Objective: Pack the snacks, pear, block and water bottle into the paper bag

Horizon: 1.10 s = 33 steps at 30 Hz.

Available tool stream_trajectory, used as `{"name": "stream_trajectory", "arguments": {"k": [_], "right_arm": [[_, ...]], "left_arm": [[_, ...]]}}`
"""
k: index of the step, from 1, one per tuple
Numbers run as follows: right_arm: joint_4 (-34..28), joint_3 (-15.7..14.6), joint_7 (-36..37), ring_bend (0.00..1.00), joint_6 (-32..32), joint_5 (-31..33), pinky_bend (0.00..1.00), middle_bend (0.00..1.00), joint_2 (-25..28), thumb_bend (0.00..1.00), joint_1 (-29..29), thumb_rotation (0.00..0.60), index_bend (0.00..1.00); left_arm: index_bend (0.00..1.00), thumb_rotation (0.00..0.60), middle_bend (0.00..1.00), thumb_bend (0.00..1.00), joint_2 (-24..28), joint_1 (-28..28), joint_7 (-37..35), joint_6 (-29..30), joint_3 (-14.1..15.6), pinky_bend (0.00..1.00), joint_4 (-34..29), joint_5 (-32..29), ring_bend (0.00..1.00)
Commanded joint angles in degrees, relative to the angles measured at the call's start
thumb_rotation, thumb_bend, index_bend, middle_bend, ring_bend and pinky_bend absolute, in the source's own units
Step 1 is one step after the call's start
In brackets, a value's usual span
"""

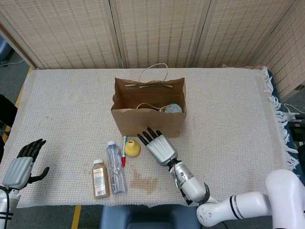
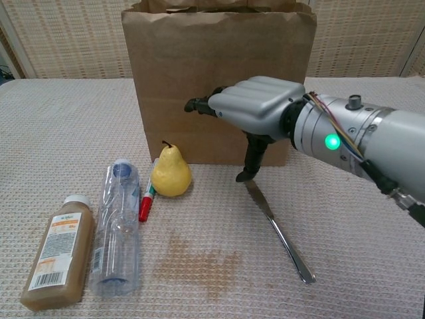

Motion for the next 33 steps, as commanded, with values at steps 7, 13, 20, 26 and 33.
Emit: {"name": "stream_trajectory", "arguments": {"k": [7, 13, 20, 26, 33], "right_arm": [[-0.2, -2.0, 2.5, 0.02, 0.4, -3.9, 0.23, 0.08, 1.1, 0.0, -1.1, 0.6, 0.0], [6.6, 0.2, 4.1, 0.02, -2.1, -1.7, 0.23, 0.08, -4.1, 0.0, 0.7, 0.6, 0.0], [16.4, 2.0, 4.6, 0.02, -5.0, -0.1, 0.23, 0.09, -12.3, 0.0, 3.5, 0.6, 0.0], [23.7, 3.0, 6.4, 0.03, -6.9, -0.6, 0.24, 0.09, -18.6, 0.0, 5.2, 0.6, 0.03], [29.7, 2.8, 6.8, 0.12, -7.7, -1.7, 0.33, 0.13, -23.0, 0.14, 5.8, 0.6, 0.16]], "left_arm": [[0.0, 0.6, 0.0, 0.34, -0.1, -0.1, 0.3, -0.3, -0.1, 0.07, 0.0, -0.4, 0.0], [0.0, 0.6, 0.0, 0.34, -0.4, -0.1, 1.6, 0.0, 0.2, 0.07, -0.7, 0.3, 0.0], [0.0, 0.6, 0.0, 0.34, -0.2, -0.3, 0.7, -0.5, -0.2, 0.07, -0.4, -0.5, 0.0], [0.0, 0.6, 0.0, 0.34, 0.0, -0.3, 0.0, -0.6, -0.2, 0.07, -0.4, -0.5, 0.0], [0.0, 0.6, 0.0, 0.34, 0.1, -0.4, -0.5, -0.7, -0.2, 0.07, -0.3, -0.4, 0.0]]}}
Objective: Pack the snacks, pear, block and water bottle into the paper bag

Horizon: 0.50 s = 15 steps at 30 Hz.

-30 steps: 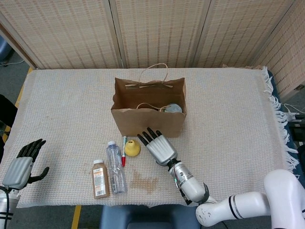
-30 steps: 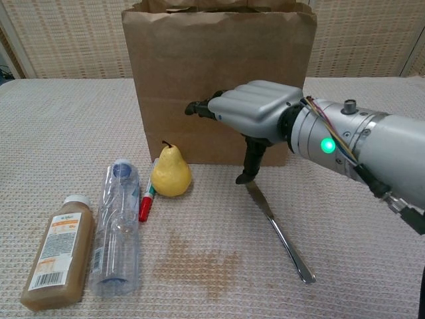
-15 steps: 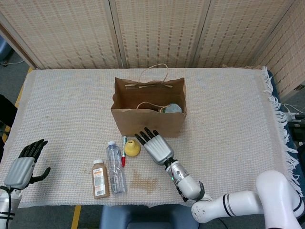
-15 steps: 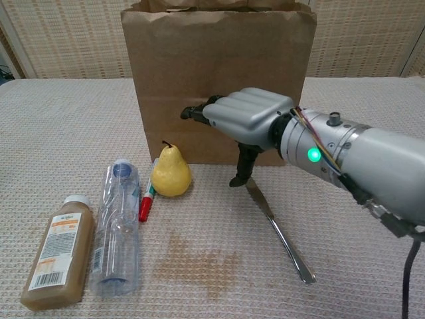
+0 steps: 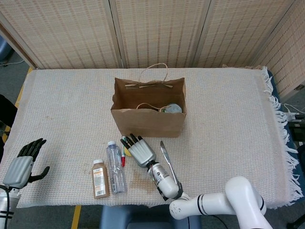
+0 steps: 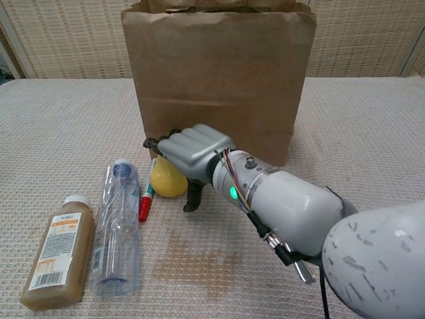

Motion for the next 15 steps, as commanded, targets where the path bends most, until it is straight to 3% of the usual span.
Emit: {"name": "stream_trajectory", "arguments": {"k": [1, 3, 4, 5, 7, 9, 15], "right_arm": [[2.7, -0.3, 0.4, 0.15, 0.1, -1.6, 0.37, 0.17, -1.9, 0.17, 0.2, 0.6, 0.2], [3.7, -0.9, 1.0, 0.32, 0.5, -3.5, 0.54, 0.32, -2.3, 0.26, 0.0, 0.6, 0.4], [3.9, -1.3, 1.4, 0.34, 0.6, -4.4, 0.56, 0.34, -2.3, 0.27, -0.2, 0.6, 0.42], [3.9, -1.7, 2.1, 0.46, 0.8, -5.7, 0.67, 0.44, -2.1, 0.32, -0.5, 0.6, 0.56], [3.4, -2.1, 3.4, 0.59, 1.1, -7.8, 0.77, 0.55, -1.5, 0.37, -0.9, 0.6, 0.69], [1.9, -2.4, 5.2, 0.63, 1.3, -9.9, 0.79, 0.59, -0.3, 0.39, -1.5, 0.6, 0.74], [-7.4, -2.0, 7.5, 0.64, 3.2, -13.5, 0.82, 0.6, 4.9, 0.4, -3.6, 0.6, 0.75]], "left_arm": [[0.0, 0.6, 0.0, 0.34, 0.0, 0.0, 0.0, 0.0, 0.1, 0.07, 0.0, 0.1, 0.0], [0.0, 0.6, 0.0, 0.34, 0.1, 0.0, -0.1, 0.0, 0.1, 0.07, -0.1, 0.1, 0.0], [0.0, 0.6, 0.0, 0.34, 0.1, 0.0, -0.2, 0.1, 0.1, 0.07, -0.1, 0.1, 0.0], [0.0, 0.6, 0.0, 0.34, 0.1, 0.1, -0.3, 0.1, 0.1, 0.07, 0.0, 0.2, 0.0], [0.0, 0.6, 0.0, 0.34, 0.2, 0.1, -0.3, 0.1, 0.1, 0.07, 0.0, 0.2, 0.0], [0.0, 0.6, 0.0, 0.34, 0.2, 0.0, -0.4, 0.1, 0.1, 0.07, 0.0, 0.2, 0.0], [0.0, 0.6, 0.0, 0.34, 0.1, 0.1, -0.1, 0.1, 0.2, 0.07, 0.0, 0.2, 0.0]]}}
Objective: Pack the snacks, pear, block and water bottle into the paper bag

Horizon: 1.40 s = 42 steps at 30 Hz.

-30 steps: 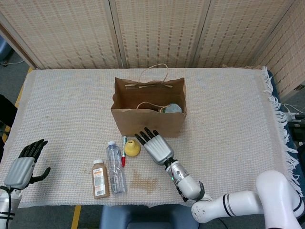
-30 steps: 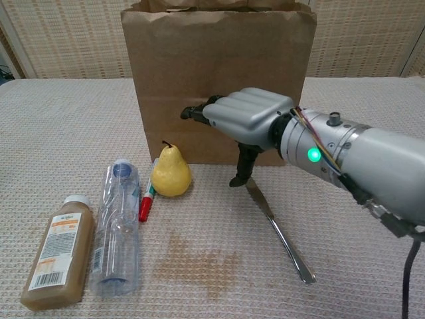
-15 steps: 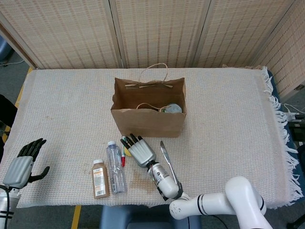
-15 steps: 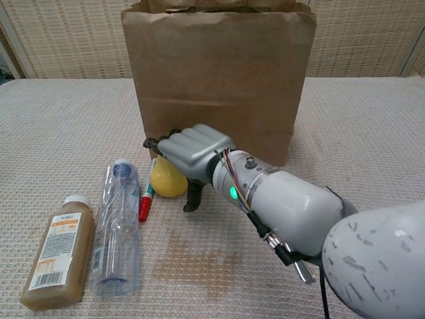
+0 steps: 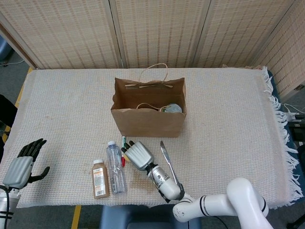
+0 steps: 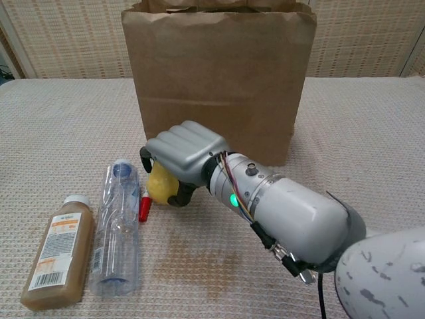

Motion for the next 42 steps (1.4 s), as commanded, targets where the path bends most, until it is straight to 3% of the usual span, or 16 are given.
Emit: {"name": "stream_trajectory", "arguments": {"k": [1, 8, 12, 16, 23, 29, 34, 37, 42], "right_arm": [[-7.2, 0.1, 1.3, 0.64, 2.0, -3.1, 0.82, 0.6, 4.1, 0.4, -1.7, 0.6, 0.75], [-20.4, 2.0, 5.3, 0.64, 8.4, -13.8, 0.82, 0.6, 11.1, 0.4, -3.9, 0.6, 0.75], [-24.3, 7.0, 7.2, 0.64, 14.6, -19.8, 0.81, 0.6, 13.5, 0.4, -4.8, 0.6, 0.75], [-25.4, 13.0, 6.4, 0.64, 18.2, -20.3, 0.81, 0.6, 16.0, 0.4, -5.4, 0.6, 0.75], [-20.3, 19.6, 2.9, 0.63, 18.8, -15.1, 0.8, 0.6, 21.2, 0.4, -6.1, 0.6, 0.74], [-13.5, 21.4, 0.3, 0.62, 18.2, -9.6, 0.8, 0.6, 22.3, 0.4, -6.0, 0.6, 0.72], [-10.5, 21.1, -1.0, 0.58, 16.6, -4.4, 0.77, 0.6, 21.4, 0.4, -5.7, 0.6, 0.67], [-10.3, 20.4, -3.2, 0.48, 15.1, 0.0, 0.71, 0.57, 20.8, 0.34, -5.6, 0.6, 0.58], [-11.3, 19.5, -7.2, 0.26, 13.7, 5.7, 0.58, 0.35, 20.1, 0.11, -4.7, 0.6, 0.27]], "left_arm": [[0.0, 0.6, 0.0, 0.34, 0.0, 0.0, 0.1, 0.0, 0.0, 0.07, 0.0, -0.1, 0.0], [0.0, 0.6, 0.0, 0.34, -0.1, 0.1, 1.0, 0.2, -0.1, 0.07, 0.0, -0.3, 0.0], [0.0, 0.6, 0.0, 0.34, -0.2, 0.2, 1.6, 0.2, -0.1, 0.07, -0.2, -0.6, 0.0], [0.0, 0.6, 0.0, 0.34, -0.2, 0.4, 2.3, 0.5, 0.0, 0.07, -0.6, -0.6, 0.0], [0.0, 0.6, 0.0, 0.34, -0.1, 0.5, 2.6, 0.6, 0.2, 0.07, -1.0, -0.3, 0.0], [0.0, 0.6, 0.0, 0.34, -0.1, 0.5, 2.2, 0.4, 0.2, 0.07, -1.0, -0.5, 0.0], [0.0, 0.6, 0.0, 0.34, 0.0, 0.4, 2.1, 0.2, 0.2, 0.07, -0.9, -0.5, 0.0], [0.0, 0.6, 0.0, 0.35, 0.0, 0.3, 1.9, 0.1, 0.1, 0.07, -0.9, -0.7, 0.0], [0.0, 0.6, 0.0, 0.35, 0.0, 0.3, 1.8, -0.1, 0.1, 0.07, -0.8, -0.8, 0.0]]}}
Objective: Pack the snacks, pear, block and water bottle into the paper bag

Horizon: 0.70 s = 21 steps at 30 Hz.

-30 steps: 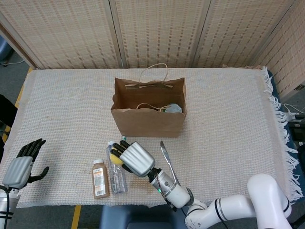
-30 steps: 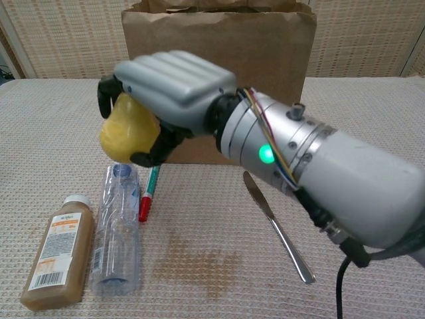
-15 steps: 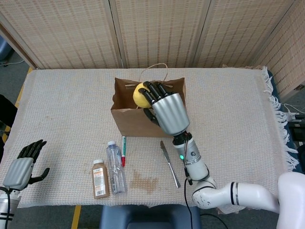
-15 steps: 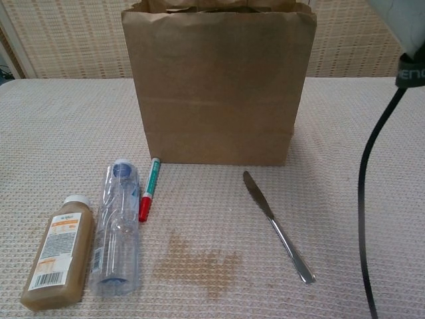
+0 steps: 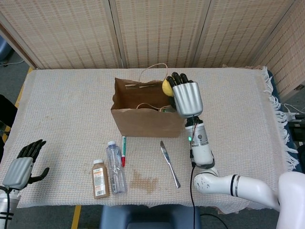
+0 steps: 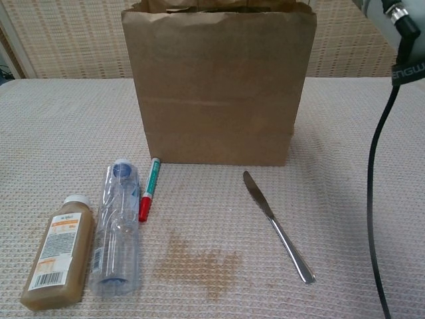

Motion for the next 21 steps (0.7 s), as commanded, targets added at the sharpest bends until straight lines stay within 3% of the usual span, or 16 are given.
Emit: {"name": "stream_trajectory", "arguments": {"k": [1, 8, 15, 21], "right_arm": [[-0.5, -0.8, -2.0, 0.25, -1.1, 2.9, 0.57, 0.34, -0.8, 0.1, 0.8, 0.6, 0.25], [-3.0, -0.9, -0.4, 0.14, -0.2, 3.0, 0.46, 0.21, -0.7, 0.01, 1.6, 0.6, 0.03], [-12.4, -3.5, 3.0, 0.13, 2.7, -3.3, 0.41, 0.19, 5.2, 0.0, -2.0, 0.6, 0.02], [-24.6, -10.0, 8.5, 0.12, 7.5, -12.7, 0.39, 0.19, 15.0, 0.0, -10.8, 0.6, 0.03]], "left_arm": [[0.0, 0.6, 0.0, 0.35, 0.0, 0.0, 0.0, 0.0, 0.0, 0.07, 0.0, 0.0, 0.0], [0.0, 0.6, 0.0, 0.35, 0.1, 0.0, -0.2, 0.0, -0.1, 0.07, 0.0, -0.1, 0.0], [0.0, 0.6, 0.0, 0.35, 0.2, 0.1, -0.6, 0.1, -0.1, 0.07, 0.1, -0.1, 0.0], [0.0, 0.6, 0.0, 0.35, 0.1, 0.1, -0.4, 0.3, -0.1, 0.07, 0.1, 0.1, 0.0]]}}
